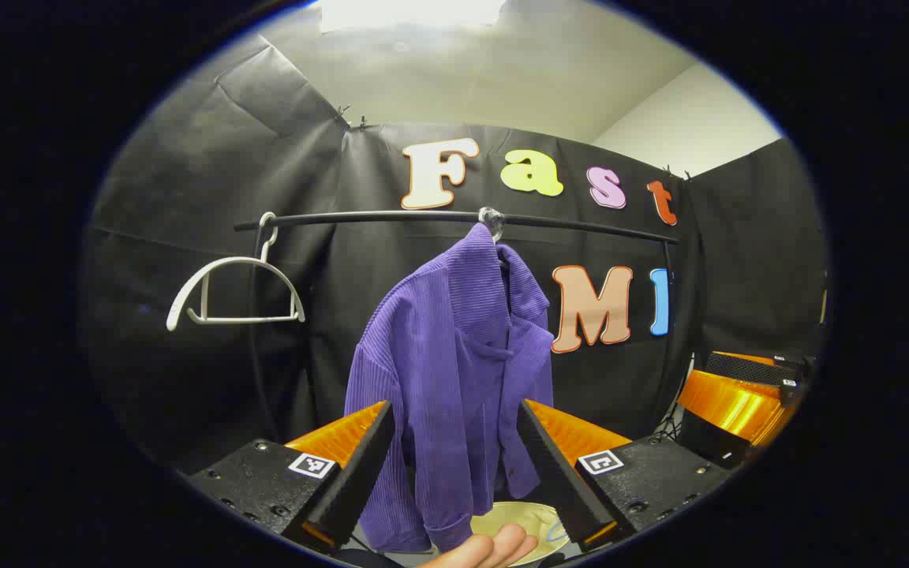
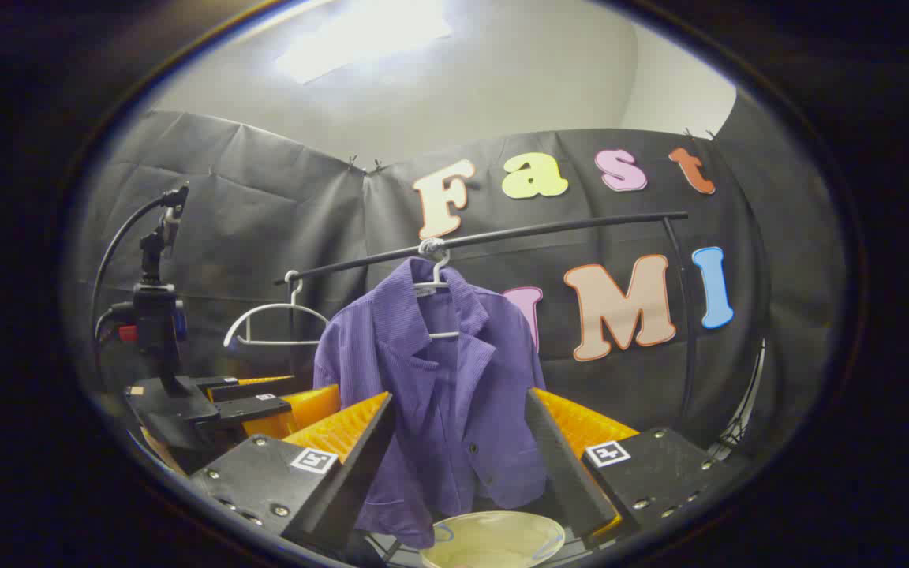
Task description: Grasp the clothes on the hanger with both hands and then place them into the laundry hamper below.
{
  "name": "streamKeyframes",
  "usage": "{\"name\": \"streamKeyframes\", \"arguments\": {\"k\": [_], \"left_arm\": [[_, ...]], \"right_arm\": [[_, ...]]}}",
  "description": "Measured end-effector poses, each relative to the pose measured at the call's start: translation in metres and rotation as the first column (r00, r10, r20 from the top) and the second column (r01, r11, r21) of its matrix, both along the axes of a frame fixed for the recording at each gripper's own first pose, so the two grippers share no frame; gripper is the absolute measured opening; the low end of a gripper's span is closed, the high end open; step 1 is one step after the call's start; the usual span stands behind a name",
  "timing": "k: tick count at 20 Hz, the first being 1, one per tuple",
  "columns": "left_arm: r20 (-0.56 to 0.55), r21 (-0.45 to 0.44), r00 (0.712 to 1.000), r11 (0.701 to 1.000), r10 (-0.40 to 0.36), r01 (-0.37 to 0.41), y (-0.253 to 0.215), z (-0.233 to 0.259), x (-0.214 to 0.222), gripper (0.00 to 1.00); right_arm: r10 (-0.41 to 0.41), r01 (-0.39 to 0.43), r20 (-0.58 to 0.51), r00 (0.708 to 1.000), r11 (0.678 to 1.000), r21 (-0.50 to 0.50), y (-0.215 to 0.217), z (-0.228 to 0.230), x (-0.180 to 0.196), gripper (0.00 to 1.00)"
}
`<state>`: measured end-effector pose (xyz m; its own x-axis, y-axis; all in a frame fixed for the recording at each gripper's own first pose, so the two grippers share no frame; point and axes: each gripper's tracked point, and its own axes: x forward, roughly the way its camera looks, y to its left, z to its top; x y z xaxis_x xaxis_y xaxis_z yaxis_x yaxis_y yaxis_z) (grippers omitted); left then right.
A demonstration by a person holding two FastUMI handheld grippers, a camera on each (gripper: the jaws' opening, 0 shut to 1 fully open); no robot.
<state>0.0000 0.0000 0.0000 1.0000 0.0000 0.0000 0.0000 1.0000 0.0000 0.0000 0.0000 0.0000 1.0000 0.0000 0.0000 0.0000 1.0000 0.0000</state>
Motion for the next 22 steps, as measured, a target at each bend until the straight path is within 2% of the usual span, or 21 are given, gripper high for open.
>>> {"name": "streamKeyframes", "arguments": {"k": [1, 6, 8, 14, 19, 22], "left_arm": [[0.002, 0.001, 1.000, 1.000, -0.002, 0.002, -0.003, 0.001, 0.001, 0.96], [0.014, -0.035, 1.000, 0.999, 0.003, -0.002, -0.012, 0.005, 0.012, 0.98], [0.019, -0.021, 1.000, 1.000, 0.011, -0.011, -0.013, 0.002, 0.020, 0.96], [-0.004, -0.014, 1.000, 0.999, 0.030, -0.030, -0.019, -0.025, 0.050, 0.97], [0.036, 0.036, 0.994, 0.994, 0.102, -0.103, -0.016, -0.029, 0.070, 0.97], [0.058, 0.053, 0.975, 0.975, 0.213, -0.216, 0.004, -0.035, 0.080, 0.98]], "right_arm": [[0.004, -0.004, -0.001, 1.000, 1.000, 0.000, -0.002, 0.000, 0.002, 0.99], [0.024, -0.024, -0.017, 1.000, 1.000, 0.003, -0.011, -0.010, 0.018, 0.98], [0.024, -0.024, -0.014, 1.000, 1.000, 0.018, -0.015, -0.016, 0.027, 0.99], [0.049, -0.048, -0.046, 0.998, 0.998, 0.035, -0.024, -0.048, 0.071, 0.98], [0.061, -0.059, -0.083, 0.995, 0.998, 0.029, -0.026, -0.071, 0.113, 0.99], [0.074, -0.070, -0.112, 0.991, 0.997, 0.040, -0.025, -0.087, 0.137, 0.99]]}}
